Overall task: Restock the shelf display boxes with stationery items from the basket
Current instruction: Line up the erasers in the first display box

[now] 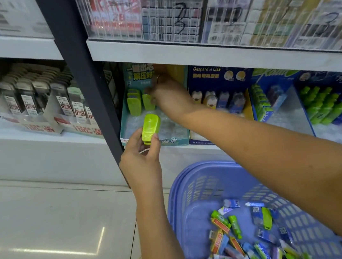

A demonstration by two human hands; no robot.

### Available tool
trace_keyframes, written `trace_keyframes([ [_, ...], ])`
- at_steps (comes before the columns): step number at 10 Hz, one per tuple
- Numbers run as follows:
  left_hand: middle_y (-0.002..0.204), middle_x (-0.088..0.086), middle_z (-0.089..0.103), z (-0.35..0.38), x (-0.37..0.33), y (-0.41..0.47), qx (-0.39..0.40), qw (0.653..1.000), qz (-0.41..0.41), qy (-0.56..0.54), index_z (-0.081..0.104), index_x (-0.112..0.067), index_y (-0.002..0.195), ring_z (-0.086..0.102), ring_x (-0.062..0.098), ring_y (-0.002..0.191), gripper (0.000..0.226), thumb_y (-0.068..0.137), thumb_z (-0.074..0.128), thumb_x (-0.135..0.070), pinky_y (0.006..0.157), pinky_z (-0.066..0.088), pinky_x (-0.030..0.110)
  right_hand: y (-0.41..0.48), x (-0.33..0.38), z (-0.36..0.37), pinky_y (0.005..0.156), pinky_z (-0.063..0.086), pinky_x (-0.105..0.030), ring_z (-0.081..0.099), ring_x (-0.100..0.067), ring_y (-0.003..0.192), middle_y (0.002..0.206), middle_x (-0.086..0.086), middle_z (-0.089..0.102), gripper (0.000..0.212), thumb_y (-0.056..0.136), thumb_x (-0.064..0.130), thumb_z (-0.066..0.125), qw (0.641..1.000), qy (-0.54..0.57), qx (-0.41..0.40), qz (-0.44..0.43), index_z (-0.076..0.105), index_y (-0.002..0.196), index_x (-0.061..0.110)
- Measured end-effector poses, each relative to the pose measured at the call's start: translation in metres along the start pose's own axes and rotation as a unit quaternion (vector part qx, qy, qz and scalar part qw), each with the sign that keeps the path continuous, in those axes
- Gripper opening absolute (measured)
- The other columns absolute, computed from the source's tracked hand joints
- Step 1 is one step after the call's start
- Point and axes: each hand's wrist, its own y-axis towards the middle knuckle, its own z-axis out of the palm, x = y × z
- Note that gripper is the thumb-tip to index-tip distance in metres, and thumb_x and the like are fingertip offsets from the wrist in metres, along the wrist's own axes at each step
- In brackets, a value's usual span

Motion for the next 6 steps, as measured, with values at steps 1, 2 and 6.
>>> trace_keyframes([
  [1, 0.082, -0.01, 0.066, 0.003, 0.0, -0.001, -0.004, 1.0, -0.002, -0.001, 0.065, -0.018, 0.115, 0.059, -0.011, 0.068, 0.029, 0.087, 0.066, -0.025, 0.06, 0.041, 0.001, -0.009, 0.008, -0.014, 0.097, 0.037, -0.034, 0.046, -0.031, 0.121, 0.13, -0.015, 0.052, 0.033, 0.097, 0.016, 0.042, 1.0, 0.009, 0.01, 0.01, 0.056, 0.127, 0.012],
  [2, 0.083, -0.007, 0.066, 0.006, -0.001, -0.003, -0.021, 1.0, 0.001, 0.003, 0.065, -0.015, 0.117, 0.058, -0.011, 0.068, 0.031, 0.088, 0.064, -0.024, 0.061, 0.04, 0.0, -0.021, 0.012, -0.023, 0.085, 0.046, -0.028, 0.058, -0.022, 0.106, 0.125, -0.009, 0.059, 0.038, 0.096, 0.035, 0.049, 0.981, 0.171, 0.035, 0.089, 0.055, 0.128, 0.015],
  [6, 0.115, -0.006, 0.064, 0.009, -0.001, -0.003, 0.048, 0.991, 0.046, 0.119, 0.066, -0.018, 0.116, 0.055, 0.019, 0.109, 0.027, 0.091, 0.059, -0.028, 0.092, 0.048, 0.04, -0.02, 0.003, -0.015, 0.079, 0.045, -0.026, 0.056, -0.016, 0.092, 0.105, -0.009, 0.065, 0.027, 0.082, 0.01, 0.069, 0.966, 0.252, -0.038, 0.032, 0.062, 0.107, 0.004],
])
